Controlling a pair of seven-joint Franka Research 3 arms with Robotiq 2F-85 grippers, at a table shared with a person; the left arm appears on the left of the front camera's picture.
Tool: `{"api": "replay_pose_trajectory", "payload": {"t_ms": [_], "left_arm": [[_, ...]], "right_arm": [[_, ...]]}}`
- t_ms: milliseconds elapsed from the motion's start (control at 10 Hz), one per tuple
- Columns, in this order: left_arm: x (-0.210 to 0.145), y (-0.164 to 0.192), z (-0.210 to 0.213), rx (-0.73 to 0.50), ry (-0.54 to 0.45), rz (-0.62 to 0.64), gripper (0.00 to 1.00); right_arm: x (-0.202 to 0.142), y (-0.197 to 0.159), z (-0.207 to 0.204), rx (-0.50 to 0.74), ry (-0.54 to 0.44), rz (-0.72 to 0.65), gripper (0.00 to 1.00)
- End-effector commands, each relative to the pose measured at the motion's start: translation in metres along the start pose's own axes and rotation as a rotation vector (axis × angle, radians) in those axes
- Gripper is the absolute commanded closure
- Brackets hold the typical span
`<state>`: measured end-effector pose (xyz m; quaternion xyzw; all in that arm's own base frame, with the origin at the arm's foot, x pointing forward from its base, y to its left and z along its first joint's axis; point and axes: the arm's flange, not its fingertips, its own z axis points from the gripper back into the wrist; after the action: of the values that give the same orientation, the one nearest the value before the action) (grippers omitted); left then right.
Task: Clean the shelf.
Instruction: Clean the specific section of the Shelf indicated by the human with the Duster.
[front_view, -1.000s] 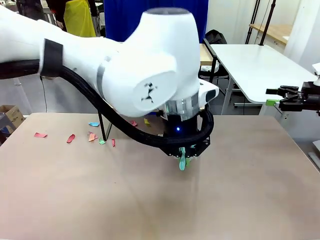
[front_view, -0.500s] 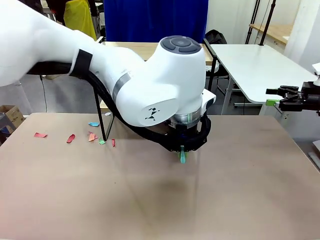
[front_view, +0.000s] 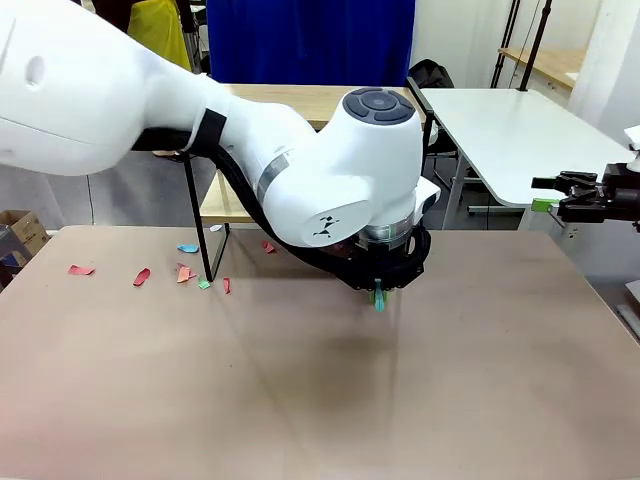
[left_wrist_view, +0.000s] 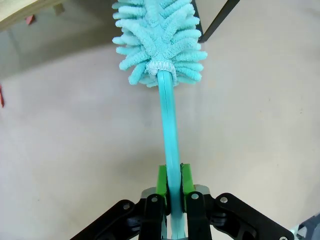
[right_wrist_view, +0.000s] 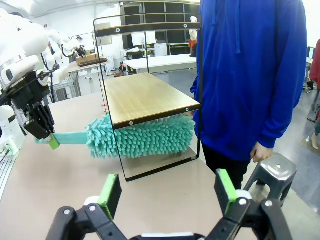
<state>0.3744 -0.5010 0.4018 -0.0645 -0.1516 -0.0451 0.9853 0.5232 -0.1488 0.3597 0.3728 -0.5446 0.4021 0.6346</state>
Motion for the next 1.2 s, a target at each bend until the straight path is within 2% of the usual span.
{"api": "replay_pose_trajectory", "payload": {"t_ms": [0,300,400,500,700,1100], "left_arm": [[0.008,-0.010,-0.016,0.010,-0.009,0.040,0.87],[0.008,-0.007,-0.034,0.000,0.041,0.057,0.87],[0.010,-0.002,-0.030,0.017,0.132,0.076,0.87],[0.007,-0.003,-0.033,0.014,0.036,0.025,0.87],[0.007,-0.002,-0.037,0.014,0.071,0.048,0.87],[0.009,0.074,-0.032,0.079,0.115,0.141,0.87]], "right_arm": [[0.005,0.000,-0.001,-0.006,0.025,-0.010,0.00],[0.005,0.000,-0.001,-0.006,0.025,-0.010,0.00],[0.005,0.000,-0.001,-0.006,0.025,-0.010,0.00],[0.005,0.000,-0.001,-0.006,0.025,-0.010,0.00],[0.005,0.000,-0.001,-0.006,0.025,-0.010,0.00],[0.005,0.000,-0.001,-0.006,0.025,-0.010,0.00]]}}
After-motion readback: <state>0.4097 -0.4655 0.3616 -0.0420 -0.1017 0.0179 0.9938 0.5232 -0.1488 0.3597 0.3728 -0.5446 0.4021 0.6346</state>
